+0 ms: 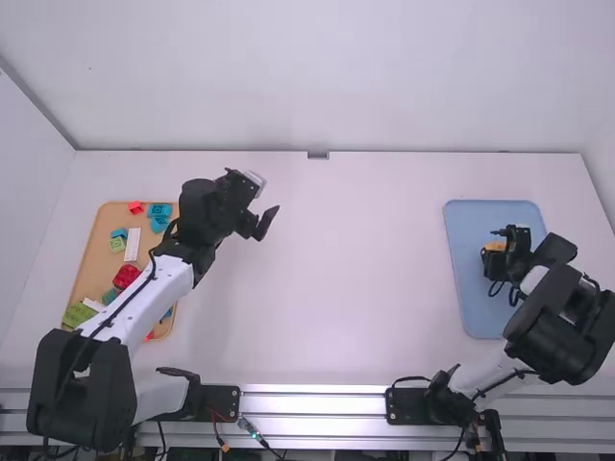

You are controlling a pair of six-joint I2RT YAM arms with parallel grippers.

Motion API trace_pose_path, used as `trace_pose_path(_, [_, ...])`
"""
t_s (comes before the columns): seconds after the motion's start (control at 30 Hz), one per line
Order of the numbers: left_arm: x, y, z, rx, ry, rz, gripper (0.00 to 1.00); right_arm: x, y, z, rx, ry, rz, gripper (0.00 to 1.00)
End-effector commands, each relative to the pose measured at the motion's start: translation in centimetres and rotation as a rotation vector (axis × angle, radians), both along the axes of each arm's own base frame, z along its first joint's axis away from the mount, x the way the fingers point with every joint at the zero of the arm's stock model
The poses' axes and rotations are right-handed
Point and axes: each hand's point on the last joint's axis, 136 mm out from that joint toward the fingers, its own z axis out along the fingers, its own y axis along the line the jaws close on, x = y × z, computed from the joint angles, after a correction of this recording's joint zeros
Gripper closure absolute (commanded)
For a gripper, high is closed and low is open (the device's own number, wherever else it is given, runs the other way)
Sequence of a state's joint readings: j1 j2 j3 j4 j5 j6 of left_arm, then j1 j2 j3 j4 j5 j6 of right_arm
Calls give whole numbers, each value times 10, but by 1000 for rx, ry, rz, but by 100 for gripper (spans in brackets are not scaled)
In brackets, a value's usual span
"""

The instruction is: Assemble lego blocks to make yellow taxi

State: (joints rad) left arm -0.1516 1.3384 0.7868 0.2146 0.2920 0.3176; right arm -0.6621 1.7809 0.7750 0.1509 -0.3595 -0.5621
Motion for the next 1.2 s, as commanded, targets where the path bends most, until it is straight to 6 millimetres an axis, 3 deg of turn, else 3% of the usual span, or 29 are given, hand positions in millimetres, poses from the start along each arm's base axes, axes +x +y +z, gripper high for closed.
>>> trace_pose_path(0.0, [7, 23, -1, -13, 17, 173, 1, 8, 0, 11, 16, -35, -18, 33])
trace_pose_path(0.03, [8, 27, -1, -3, 14, 198, 1, 11, 2, 19, 14, -51, -19, 16])
trace_pose_path(0.07, [8, 28, 0, -2, 11, 202, 1, 11, 2, 24, 11, -56, -27, 5])
trace_pose_path(0.1, [8, 29, 1, 0, 15, 205, 1, 12, 3, 33, -3, -65, -33, 1])
trace_pose_path(0.27, [7, 29, 4, 9, 57, 206, 1, 11, 8, 66, -77, -78, -58, 1])
trace_pose_path(0.4, [7, 29, 26, 0, 83, 213, 1, 11, 39, 116, -123, -147, 5, 1])
trace_pose_path(0.5, [5, 25, 58, -2, 49, 196, 1, 9, 75, 168, -171, -255, 85, 1])
trace_pose_path(0.53, [5, 25, 60, -5, 47, 194, 1, 9, 77, 170, -174, -261, 88, 1])
trace_pose_path(0.6, [3, 20, 86, -30, 5, 166, 1, 6, 98, 206, -212, -358, 137, 1])
trace_pose_path(0.77, [-3, 22, 129, -57, -93, 169, 1, -14, 144, 278, -286, -570, 235, 1])
trace_pose_path(1.0, [-8, 67, 139, -115, -155, 342, 9, -22, 159, 282, -262, -645, 197, 9])
trace_pose_path(1.17, [-21, 108, 140, -167, -188, 497, 16, -35, 174, 266, -206, -649, 161, 18])
